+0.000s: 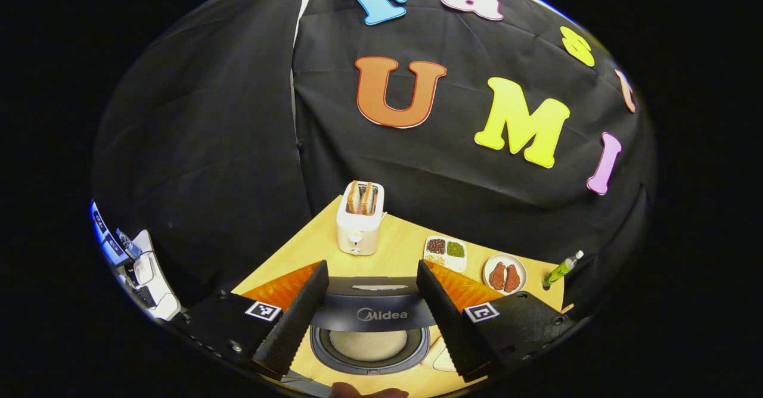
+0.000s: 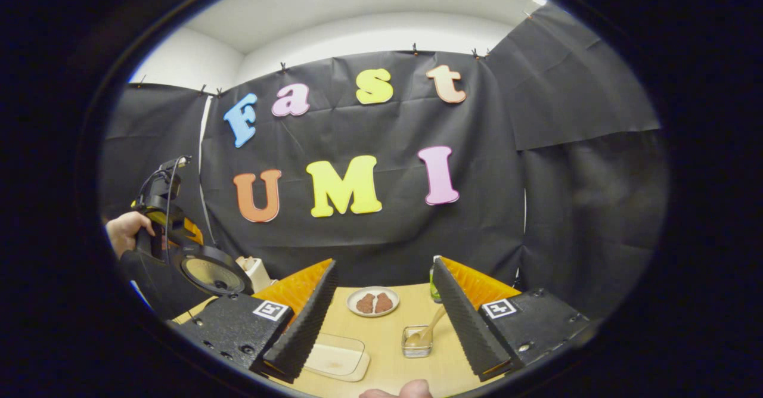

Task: Close the left gripper, press the button to open the rice cooker; take a wooden spoon from the chopstick holder with the right hand, scoop a spoonful of rice and pour it into the rice cooker, then put the wooden spoon back into the chopstick holder.

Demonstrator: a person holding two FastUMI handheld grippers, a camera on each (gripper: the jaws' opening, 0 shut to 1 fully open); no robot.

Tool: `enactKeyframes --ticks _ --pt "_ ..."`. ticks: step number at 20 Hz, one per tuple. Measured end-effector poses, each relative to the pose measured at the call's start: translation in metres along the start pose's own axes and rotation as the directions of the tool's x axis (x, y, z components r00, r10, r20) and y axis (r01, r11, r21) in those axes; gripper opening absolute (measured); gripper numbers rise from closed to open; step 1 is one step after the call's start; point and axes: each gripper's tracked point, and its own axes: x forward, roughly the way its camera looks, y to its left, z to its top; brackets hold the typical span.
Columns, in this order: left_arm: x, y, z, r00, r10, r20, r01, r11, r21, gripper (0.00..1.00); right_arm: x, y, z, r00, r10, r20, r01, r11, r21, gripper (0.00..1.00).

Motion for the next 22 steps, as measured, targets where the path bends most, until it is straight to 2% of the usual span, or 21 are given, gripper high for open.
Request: enactKeyframes --ticks 5,9,13,17,18,19,22 --pt "-0.018 0.000 -0.031 1.000 -0.016 -0.012 0.016 1.000 -0.005 0.97 -0.009 0.023 0.005 0.999 0.046 0.004 -0.046 0.999 -0.022 1.00" --pt "-0.033 -0.003 -0.082 0.997 -0.041 -0.069 0.039 0.999 -0.034 0.97 -0.016 0.047 0.013 0.996 0.088 0.031 -0.087 0.996 -0.024 1.00" --pt "-0.041 0.002 -0.131 0.988 -0.054 -0.144 0.047 0.998 -0.053 0.97 -0.024 0.067 0.006 0.992 0.122 0.012 -0.122 0.992 -0.027 1.00" --pt "-0.036 0.006 -0.166 0.977 -0.056 -0.208 0.040 0.996 -0.081 0.96 -0.029 0.075 0.001 0.991 0.136 -0.012 -0.136 0.990 -0.046 1.00" --pt "-0.034 0.006 -0.174 0.973 -0.053 -0.223 0.036 0.996 -0.083 1.00 -0.031 0.077 -0.001 0.990 0.138 -0.017 -0.139 0.989 -0.045 1.00" --pt "-0.031 0.006 -0.181 0.970 -0.050 -0.237 0.032 0.996 -0.083 0.95 -0.032 0.078 0.000 0.991 0.136 -0.019 -0.137 0.990 -0.043 1.00" --pt "-0.025 0.006 -0.198 0.958 -0.041 -0.285 0.020 0.997 -0.076 0.95 -0.029 0.077 0.003 0.991 0.131 -0.012 -0.132 0.990 -0.041 1.00"
